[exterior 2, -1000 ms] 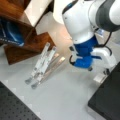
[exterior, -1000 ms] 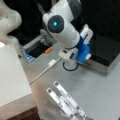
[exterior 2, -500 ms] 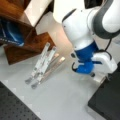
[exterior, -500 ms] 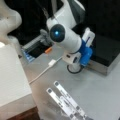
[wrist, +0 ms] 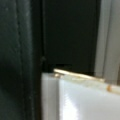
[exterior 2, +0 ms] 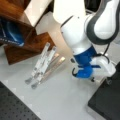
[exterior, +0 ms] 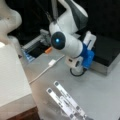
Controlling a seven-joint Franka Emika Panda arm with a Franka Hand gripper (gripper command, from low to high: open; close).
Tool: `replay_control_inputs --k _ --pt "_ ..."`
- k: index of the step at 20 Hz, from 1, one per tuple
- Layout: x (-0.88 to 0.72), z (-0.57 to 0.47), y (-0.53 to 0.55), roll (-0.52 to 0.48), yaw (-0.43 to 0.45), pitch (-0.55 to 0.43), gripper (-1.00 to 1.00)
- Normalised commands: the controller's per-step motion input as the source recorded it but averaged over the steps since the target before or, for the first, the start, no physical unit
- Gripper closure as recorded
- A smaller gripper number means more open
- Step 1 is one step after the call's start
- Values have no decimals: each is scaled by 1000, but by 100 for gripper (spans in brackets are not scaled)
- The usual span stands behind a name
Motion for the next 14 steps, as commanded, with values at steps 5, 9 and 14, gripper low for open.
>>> replay_control_inputs --k 5,9,14 --pt "45 -62 5 215 43 -58 -100" --pt "7 -73 -53 304 62 -51 -100" --pt "-24 -91 -95 296 36 -27 -100"
